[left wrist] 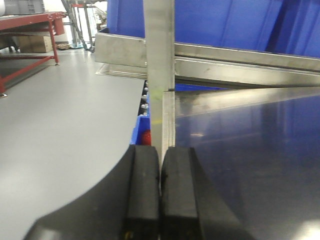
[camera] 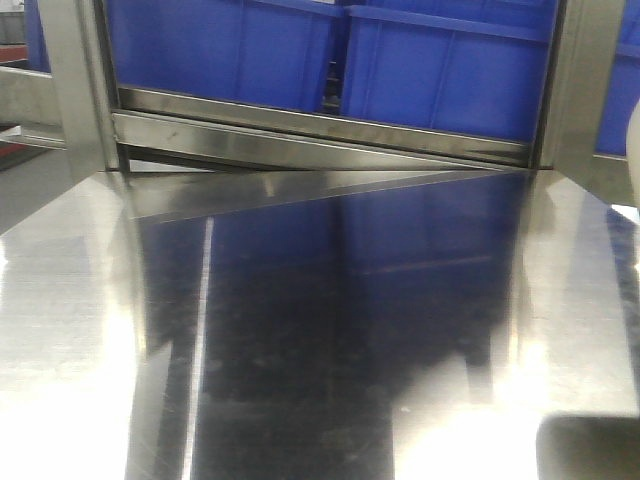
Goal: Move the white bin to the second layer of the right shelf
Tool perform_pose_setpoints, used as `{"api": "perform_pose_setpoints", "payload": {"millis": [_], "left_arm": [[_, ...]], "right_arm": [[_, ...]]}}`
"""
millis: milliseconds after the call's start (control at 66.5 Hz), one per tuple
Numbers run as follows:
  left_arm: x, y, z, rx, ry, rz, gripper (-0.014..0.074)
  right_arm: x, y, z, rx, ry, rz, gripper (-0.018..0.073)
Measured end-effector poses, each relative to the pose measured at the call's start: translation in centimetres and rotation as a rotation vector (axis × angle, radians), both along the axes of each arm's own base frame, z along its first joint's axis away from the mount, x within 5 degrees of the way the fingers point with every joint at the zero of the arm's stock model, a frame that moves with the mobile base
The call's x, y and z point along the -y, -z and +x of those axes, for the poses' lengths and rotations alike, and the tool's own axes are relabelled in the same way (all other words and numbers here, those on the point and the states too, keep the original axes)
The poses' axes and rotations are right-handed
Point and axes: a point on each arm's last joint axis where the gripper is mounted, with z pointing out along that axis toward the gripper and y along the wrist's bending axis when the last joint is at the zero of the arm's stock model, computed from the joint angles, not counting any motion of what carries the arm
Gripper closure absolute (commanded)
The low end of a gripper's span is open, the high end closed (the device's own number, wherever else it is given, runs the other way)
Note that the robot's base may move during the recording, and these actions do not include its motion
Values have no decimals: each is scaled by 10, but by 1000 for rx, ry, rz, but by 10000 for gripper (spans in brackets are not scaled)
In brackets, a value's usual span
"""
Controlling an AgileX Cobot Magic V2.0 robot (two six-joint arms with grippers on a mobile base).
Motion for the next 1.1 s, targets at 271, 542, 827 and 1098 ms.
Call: {"api": "perform_pose_setpoints", "payload": {"millis": [271,542,827,1098], "left_arm": [[0,0,0,0,0,0,512],[0,0,0,0,0,0,512],[0,0,0,0,0,0,512],[0,0,0,0,0,0,512]], "right_arm": [[0,0,0,0,0,0,511],[0,0,0,0,0,0,511],[0,0,0,0,0,0,511],[0,0,0,0,0,0,511]]}}
